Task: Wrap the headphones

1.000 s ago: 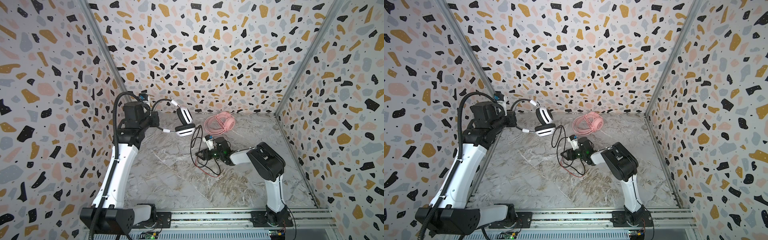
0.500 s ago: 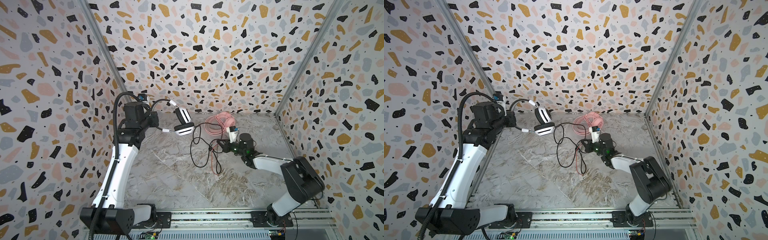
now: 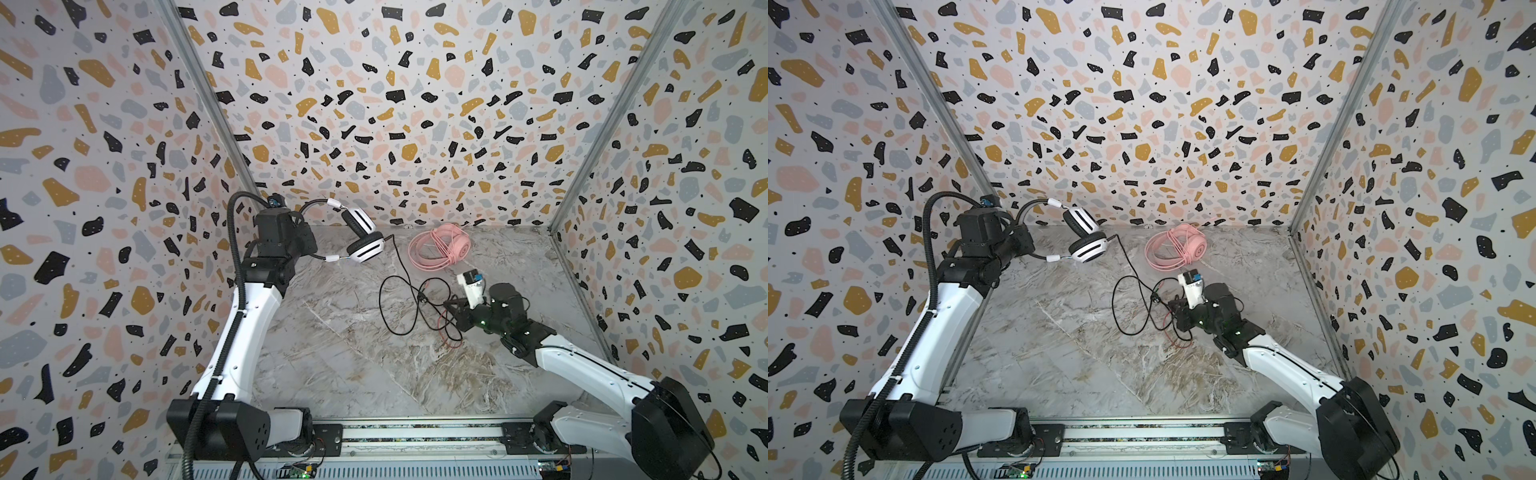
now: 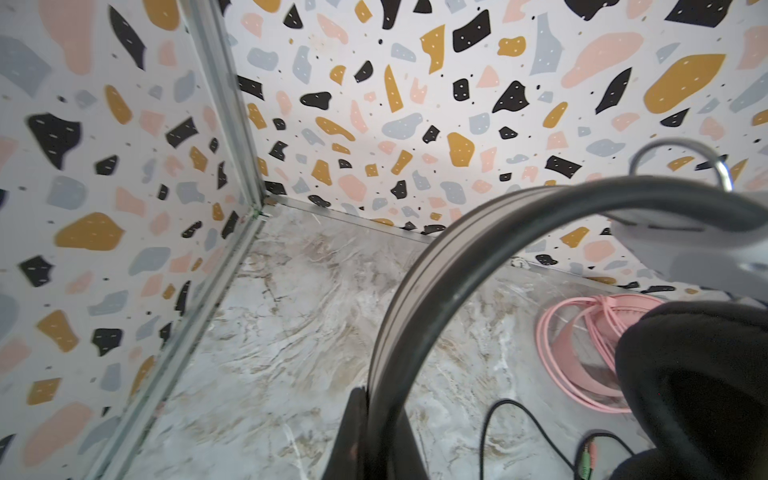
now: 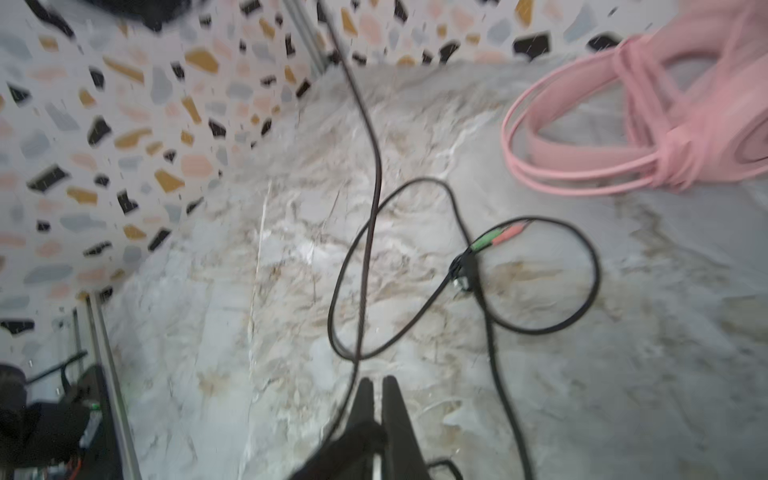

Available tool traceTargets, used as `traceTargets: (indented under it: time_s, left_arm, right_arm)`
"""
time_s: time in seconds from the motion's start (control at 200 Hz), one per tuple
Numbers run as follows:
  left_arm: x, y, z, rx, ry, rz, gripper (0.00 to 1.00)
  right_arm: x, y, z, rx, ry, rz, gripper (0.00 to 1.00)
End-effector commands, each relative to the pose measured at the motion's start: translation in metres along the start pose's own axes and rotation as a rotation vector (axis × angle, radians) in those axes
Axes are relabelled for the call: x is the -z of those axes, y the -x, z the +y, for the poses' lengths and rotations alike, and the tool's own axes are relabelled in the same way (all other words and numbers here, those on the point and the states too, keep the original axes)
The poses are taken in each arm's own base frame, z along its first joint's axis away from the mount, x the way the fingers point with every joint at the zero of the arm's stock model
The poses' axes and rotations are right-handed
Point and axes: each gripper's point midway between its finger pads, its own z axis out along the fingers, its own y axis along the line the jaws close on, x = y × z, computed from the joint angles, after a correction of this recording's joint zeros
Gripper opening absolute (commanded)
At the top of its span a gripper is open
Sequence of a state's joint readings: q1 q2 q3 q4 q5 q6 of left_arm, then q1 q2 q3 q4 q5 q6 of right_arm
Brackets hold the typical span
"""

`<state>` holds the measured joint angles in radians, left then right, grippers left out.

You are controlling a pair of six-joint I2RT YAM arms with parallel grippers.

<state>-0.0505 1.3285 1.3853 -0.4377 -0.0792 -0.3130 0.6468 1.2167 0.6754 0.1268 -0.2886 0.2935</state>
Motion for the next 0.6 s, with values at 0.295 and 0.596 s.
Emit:
traceTargets:
  time_s: [0.295, 0.596]
  left_arm:
    - [-0.007, -0.023, -0.085, -0.055, -0.273, 0.004, 0.0]
    - [0.006, -0.093, -0.137, -0.199, -0.52, 0.179, 0.0]
  right_arm:
    - [0.027, 0.06, 0.059, 0.31, -0.064, 0.091, 0.0]
    - [0.042, 0.104, 0.045, 0.373, -0.183, 0.063, 0.0]
